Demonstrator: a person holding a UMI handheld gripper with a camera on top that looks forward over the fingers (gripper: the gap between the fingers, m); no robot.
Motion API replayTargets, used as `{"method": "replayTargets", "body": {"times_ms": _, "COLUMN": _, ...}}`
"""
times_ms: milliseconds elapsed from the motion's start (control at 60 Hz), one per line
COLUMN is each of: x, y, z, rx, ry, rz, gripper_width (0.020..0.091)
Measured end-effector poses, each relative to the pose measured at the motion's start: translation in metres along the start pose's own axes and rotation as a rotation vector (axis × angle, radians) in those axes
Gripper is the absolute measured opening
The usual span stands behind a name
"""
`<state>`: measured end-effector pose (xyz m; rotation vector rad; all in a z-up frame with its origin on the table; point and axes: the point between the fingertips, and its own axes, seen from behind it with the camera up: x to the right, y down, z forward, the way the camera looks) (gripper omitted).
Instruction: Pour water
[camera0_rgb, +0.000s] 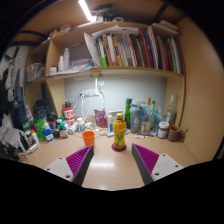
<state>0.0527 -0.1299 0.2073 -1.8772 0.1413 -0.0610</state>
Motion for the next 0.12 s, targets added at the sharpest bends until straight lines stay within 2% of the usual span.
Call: {"method": "replayTargets", "body": {"times_ms": 117, "x": -0.021, "y": -0.009, "z": -0.074, "rx": 0.004, "ry": -0.024, "rz": -0.018, "gripper_width": 0.0849}}
